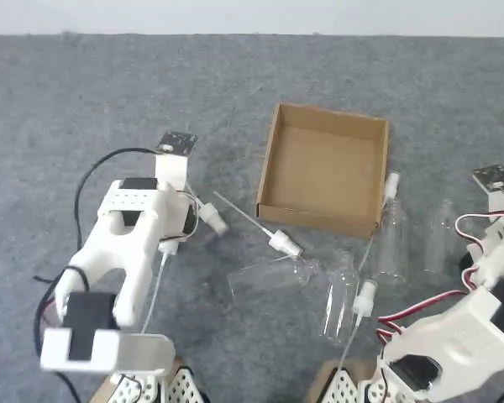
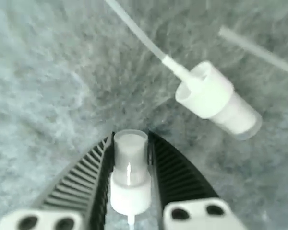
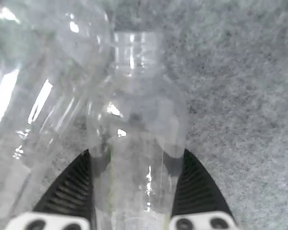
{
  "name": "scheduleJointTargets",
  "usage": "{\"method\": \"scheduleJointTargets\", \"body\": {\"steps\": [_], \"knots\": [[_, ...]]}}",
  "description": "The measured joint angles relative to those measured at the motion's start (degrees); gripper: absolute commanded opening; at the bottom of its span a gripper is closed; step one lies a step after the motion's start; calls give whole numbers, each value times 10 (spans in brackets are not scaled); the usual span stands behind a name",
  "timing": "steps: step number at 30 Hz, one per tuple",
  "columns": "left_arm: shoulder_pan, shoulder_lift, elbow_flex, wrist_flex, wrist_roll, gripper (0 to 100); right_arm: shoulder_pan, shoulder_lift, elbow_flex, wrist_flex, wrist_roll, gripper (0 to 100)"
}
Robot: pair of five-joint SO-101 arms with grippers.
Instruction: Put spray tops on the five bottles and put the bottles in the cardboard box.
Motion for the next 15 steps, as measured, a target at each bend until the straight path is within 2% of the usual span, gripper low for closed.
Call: {"method": "scheduleJointTargets", "body": {"steps": [7,12,15], "knots": [[-1,-179,1,85,0,9,0,0,-4,3,0,20],[-1,-322,56,123,-1,9,2,1,-23,33,0,169],[-3,-390,98,122,-3,9,2,1,-40,55,-7,216]]}}
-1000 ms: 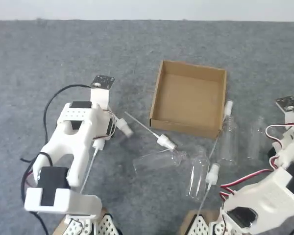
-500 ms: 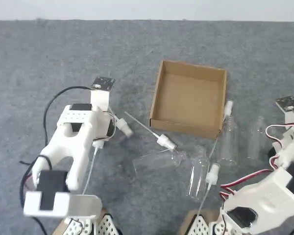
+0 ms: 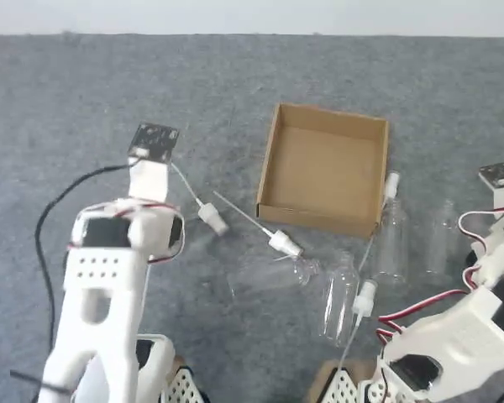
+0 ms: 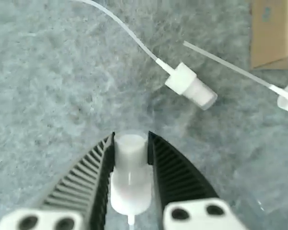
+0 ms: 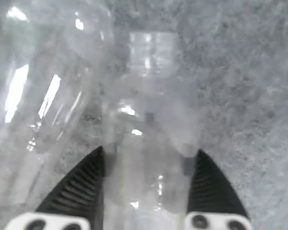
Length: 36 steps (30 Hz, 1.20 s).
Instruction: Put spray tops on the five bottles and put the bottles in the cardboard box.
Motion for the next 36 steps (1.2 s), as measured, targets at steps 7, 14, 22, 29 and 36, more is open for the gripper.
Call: {"method": "scheduleJointTargets", "body": {"steps": [7,14,22,29,36], "knots": [[-25,-57,59,-28,-1,10,-3,2,-72,63,-46,221],[-30,-58,90,-53,-13,10,-34,17,-135,95,-98,270],[-29,-58,90,-53,-15,10,-61,32,-169,97,-108,264],[-28,-58,90,-54,-15,10,-53,127,-251,100,-108,254],[-28,-58,90,-54,-15,11,-32,164,-265,112,-87,88]]}}
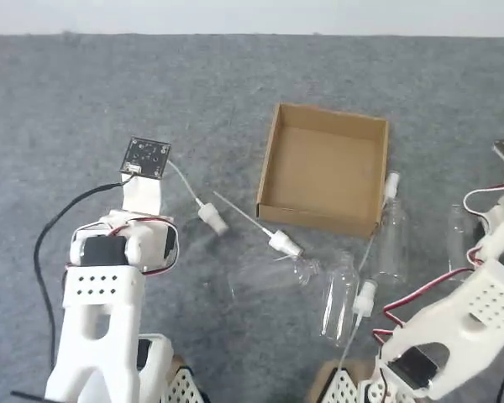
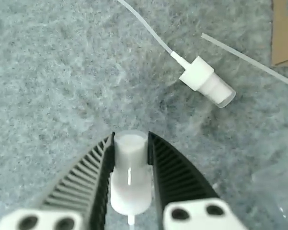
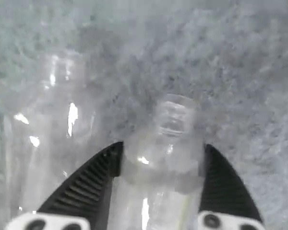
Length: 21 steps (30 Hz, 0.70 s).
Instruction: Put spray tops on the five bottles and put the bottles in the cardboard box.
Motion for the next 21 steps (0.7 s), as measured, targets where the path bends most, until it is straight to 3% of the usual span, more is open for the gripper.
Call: {"method": "scheduleJointTargets", "body": {"steps": [4,13,21], "knots": [[0,0,0,0,0,11,8,3,0,11,12,1],[0,-2,-8,0,0,11,11,-33,-37,77,10,5],[0,-2,-102,3,0,10,-99,-223,-49,138,-109,5]]}}
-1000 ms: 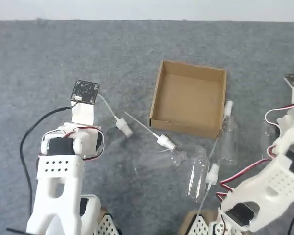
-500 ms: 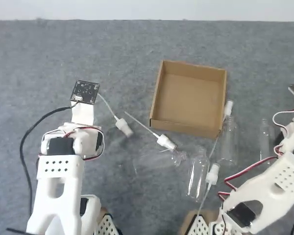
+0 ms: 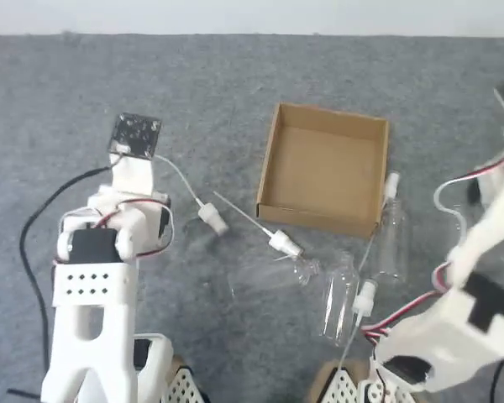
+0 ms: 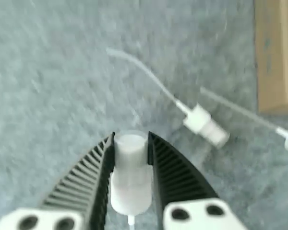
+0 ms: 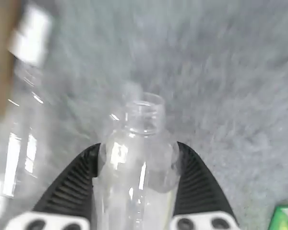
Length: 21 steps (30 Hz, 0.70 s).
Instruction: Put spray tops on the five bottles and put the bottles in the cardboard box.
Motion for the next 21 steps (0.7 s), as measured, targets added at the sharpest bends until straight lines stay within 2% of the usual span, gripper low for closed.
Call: {"method": "scheduleJointTargets", "body": {"steps": [4,9,16,21], "knots": [[0,0,-67,36,0,10,-71,-98,29,3,-52,5],[0,0,-145,83,2,10,-199,-234,119,-9,-107,5],[-1,0,-243,141,17,10,-388,-444,316,-100,-193,5],[1,-55,-259,155,44,10,-524,-506,431,-185,-228,5]]}}
